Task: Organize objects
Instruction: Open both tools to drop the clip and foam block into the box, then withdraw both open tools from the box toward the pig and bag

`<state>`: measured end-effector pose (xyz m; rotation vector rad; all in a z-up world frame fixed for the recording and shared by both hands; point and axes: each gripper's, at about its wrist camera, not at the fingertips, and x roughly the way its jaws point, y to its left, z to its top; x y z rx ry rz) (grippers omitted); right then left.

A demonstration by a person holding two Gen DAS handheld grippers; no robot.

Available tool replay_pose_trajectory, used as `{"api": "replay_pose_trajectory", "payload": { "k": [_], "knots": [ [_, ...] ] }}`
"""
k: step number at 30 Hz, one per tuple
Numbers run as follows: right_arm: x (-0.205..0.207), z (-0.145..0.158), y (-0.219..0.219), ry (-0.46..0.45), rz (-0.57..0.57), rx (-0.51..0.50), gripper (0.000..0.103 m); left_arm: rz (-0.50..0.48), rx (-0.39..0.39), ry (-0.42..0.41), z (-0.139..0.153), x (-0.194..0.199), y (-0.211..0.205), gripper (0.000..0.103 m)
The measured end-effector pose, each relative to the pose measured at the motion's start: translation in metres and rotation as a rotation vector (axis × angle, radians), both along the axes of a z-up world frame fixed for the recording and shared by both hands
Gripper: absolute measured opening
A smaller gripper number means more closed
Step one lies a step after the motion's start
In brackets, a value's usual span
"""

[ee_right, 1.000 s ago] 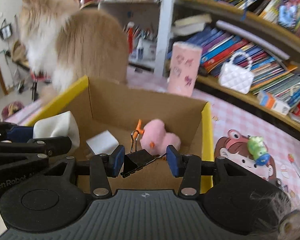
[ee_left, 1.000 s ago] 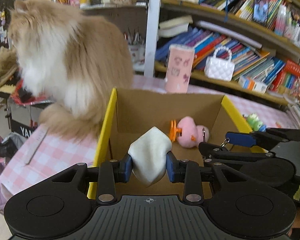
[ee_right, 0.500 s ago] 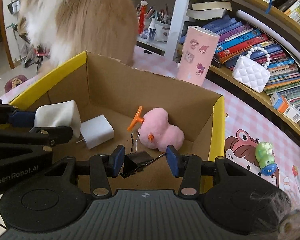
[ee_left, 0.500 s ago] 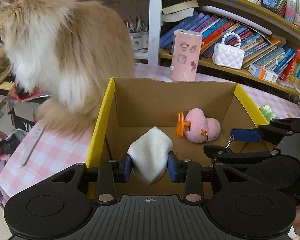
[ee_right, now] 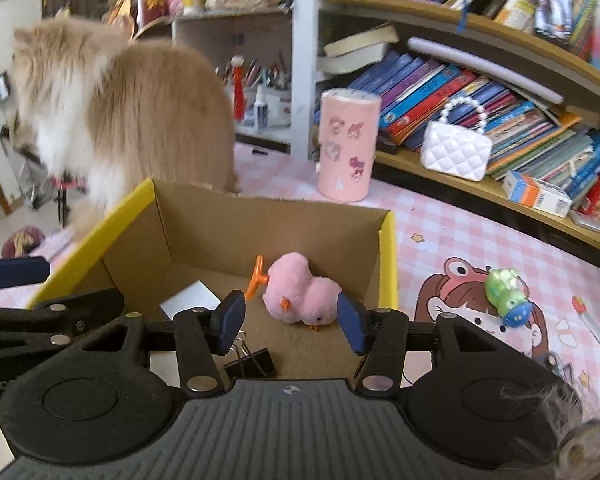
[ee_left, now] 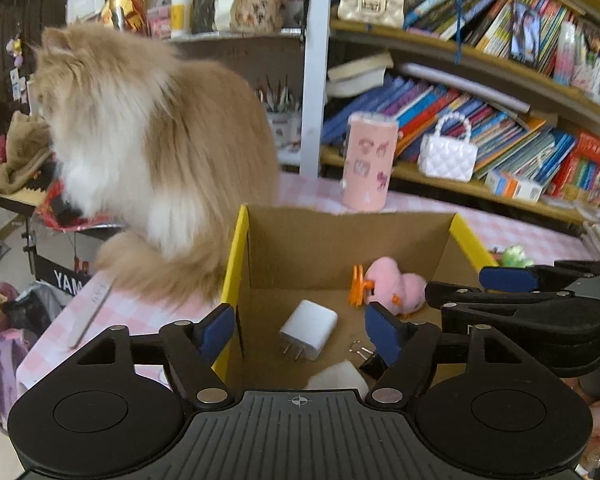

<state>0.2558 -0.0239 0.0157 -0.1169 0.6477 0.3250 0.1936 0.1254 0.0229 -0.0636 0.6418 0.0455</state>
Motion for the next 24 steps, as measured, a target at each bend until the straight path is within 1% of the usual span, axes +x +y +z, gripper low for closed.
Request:
{"api": "replay_pose_trajectory", "payload": {
  "k": [2,6,9,11,15,20,22,24],
  "knots": [
    [-0.013,0.007,-0.002,-0.022,-0.016,0.013,0.05,-0.001,-0.01,-0.016,0.004,-0.009,0.001,0.079],
    [-0.039,0.017,-0.007,-0.061,-0.047,0.022,0.051,-0.014,-0.019,-0.041,0.01,-0.03,0.002,0.079],
    [-0.062,0.019,-0.01,-0.079,-0.066,0.019,0.051,-0.02,-0.015,-0.051,0.011,-0.045,0.004,0.08],
    [-0.077,0.017,-0.012,-0.087,-0.075,0.011,0.053,-0.022,-0.018,-0.046,0.009,-0.055,0.006,0.08],
    [-0.106,0.012,-0.014,-0.076,-0.089,-0.002,0.054,-0.028,-0.022,-0.026,0.003,-0.074,0.007,0.08],
    [-0.142,-0.004,-0.013,-0.035,-0.128,-0.024,0.054,-0.046,-0.022,0.013,-0.006,-0.101,0.008,0.081],
    [-0.155,-0.009,-0.012,-0.019,-0.146,-0.029,0.054,-0.053,-0.015,0.029,-0.009,-0.111,0.007,0.082],
    [-0.166,-0.012,-0.011,-0.008,-0.157,-0.03,0.054,-0.063,-0.007,0.042,-0.012,-0.12,0.005,0.085]
  ]
}}
